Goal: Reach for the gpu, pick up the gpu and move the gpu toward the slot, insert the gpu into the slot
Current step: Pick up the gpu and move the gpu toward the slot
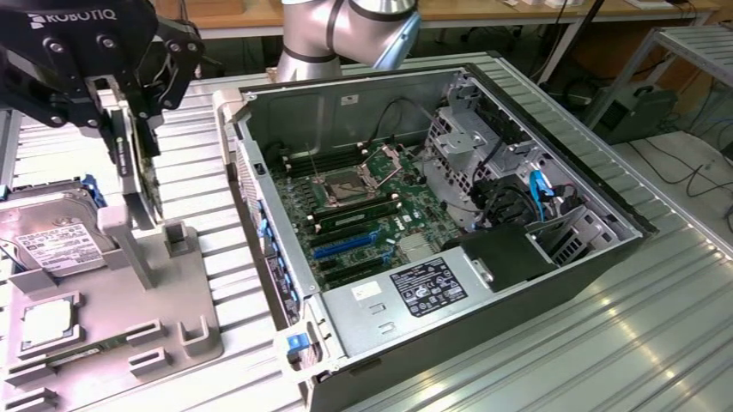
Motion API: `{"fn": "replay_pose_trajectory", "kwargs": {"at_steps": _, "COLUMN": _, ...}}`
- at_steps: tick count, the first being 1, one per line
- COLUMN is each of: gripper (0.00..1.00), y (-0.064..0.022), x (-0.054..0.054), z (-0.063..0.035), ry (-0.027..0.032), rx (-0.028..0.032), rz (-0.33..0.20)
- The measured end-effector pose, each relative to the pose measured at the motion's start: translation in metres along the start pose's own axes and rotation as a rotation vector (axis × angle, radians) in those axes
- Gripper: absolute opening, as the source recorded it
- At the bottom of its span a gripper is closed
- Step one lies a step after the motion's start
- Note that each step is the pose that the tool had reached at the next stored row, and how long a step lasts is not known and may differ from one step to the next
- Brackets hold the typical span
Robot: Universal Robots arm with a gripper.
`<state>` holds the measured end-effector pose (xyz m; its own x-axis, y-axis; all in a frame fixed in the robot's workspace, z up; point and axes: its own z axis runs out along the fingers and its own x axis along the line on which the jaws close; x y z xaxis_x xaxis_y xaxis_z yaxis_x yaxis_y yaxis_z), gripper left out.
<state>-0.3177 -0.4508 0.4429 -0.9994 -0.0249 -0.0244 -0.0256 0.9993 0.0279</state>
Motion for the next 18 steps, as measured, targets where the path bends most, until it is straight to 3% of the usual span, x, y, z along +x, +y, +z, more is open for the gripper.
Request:
{"fn": "replay_pose_trajectory", "kwargs": {"at_steps": 5, "gripper": 0.28, "y": -0.0003, "x": -0.015, "z": 0.0004, "ry": -0.0001, "rx": 0.0002, "rz": 0.000}}
{"fn": "replay_pose_trajectory", "kwargs": {"at_steps": 13, "gripper": 0.28, "y": -0.0006, "x": -0.030, "z": 0.0011, "ry": -0.0004, "rx": 0.0010, "rz": 0.000}}
{"fn": "replay_pose_trajectory", "kwargs": {"at_steps": 18, "gripper": 0.28, "y": -0.0012, "x": -0.053, "z": 0.0018, "ry": -0.0004, "rx": 0.0010, "rz": 0.000}}
